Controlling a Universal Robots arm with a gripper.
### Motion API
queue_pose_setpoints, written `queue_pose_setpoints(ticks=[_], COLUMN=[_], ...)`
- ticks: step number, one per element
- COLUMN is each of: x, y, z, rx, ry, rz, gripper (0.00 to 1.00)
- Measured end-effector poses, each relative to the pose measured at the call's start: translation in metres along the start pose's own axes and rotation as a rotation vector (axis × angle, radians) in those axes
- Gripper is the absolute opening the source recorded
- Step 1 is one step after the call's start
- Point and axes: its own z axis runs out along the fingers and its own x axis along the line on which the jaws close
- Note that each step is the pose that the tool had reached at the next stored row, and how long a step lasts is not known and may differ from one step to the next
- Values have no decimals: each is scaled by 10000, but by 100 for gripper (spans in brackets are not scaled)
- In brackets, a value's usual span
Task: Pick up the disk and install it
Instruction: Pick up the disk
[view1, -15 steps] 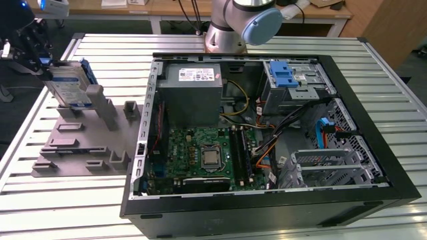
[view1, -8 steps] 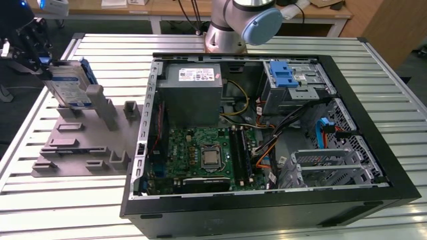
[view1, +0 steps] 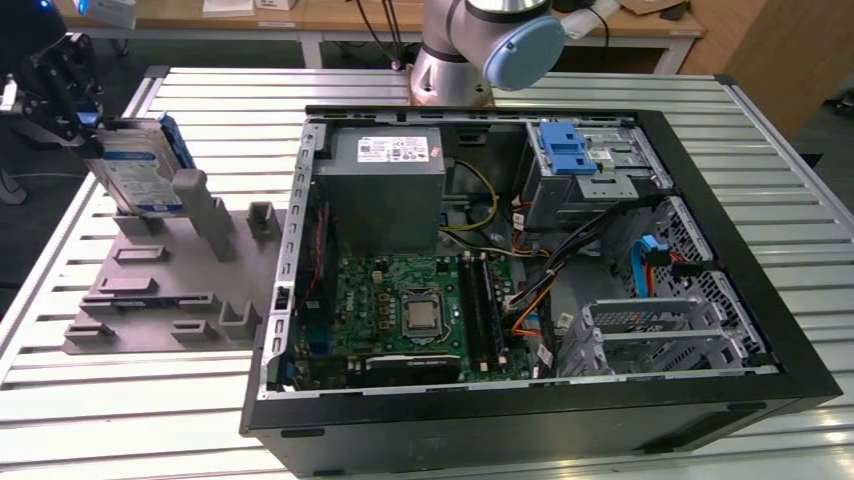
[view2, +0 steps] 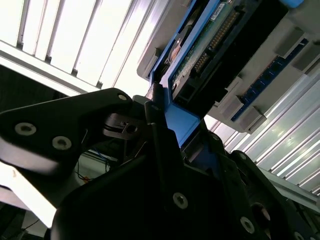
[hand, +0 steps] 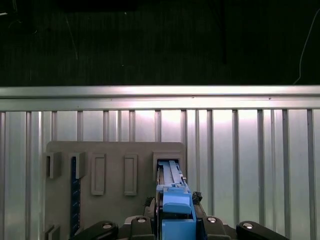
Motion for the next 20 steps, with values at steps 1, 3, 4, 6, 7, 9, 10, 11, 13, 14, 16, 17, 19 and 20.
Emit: queue_pose_setpoints(ticks=[1,3,4,6,7,9,10,11,13,14,16,17,19,20], x=[0,0,0,0,0,0,0,-1,-1,-1,-1,-1,-1,-1], y=[0,0,0,0,0,0,0,0,0,0,0,0,1,1], z=[-1,-6,-10,-15,-17,-21,-23,-24,-30,-31,-34,-37,-43,-47], rx=[0,-3,-3,1,1,1,-1,1,0,0,-1,-1,-2,-1], ry=[0,1,1,0,-1,0,1,0,0,0,0,1,1,1], rz=[0,0,1,0,0,0,0,0,0,0,0,0,0,0], gripper=[36,36,36,36,36,36,36,36,36,36,36,36,36,36])
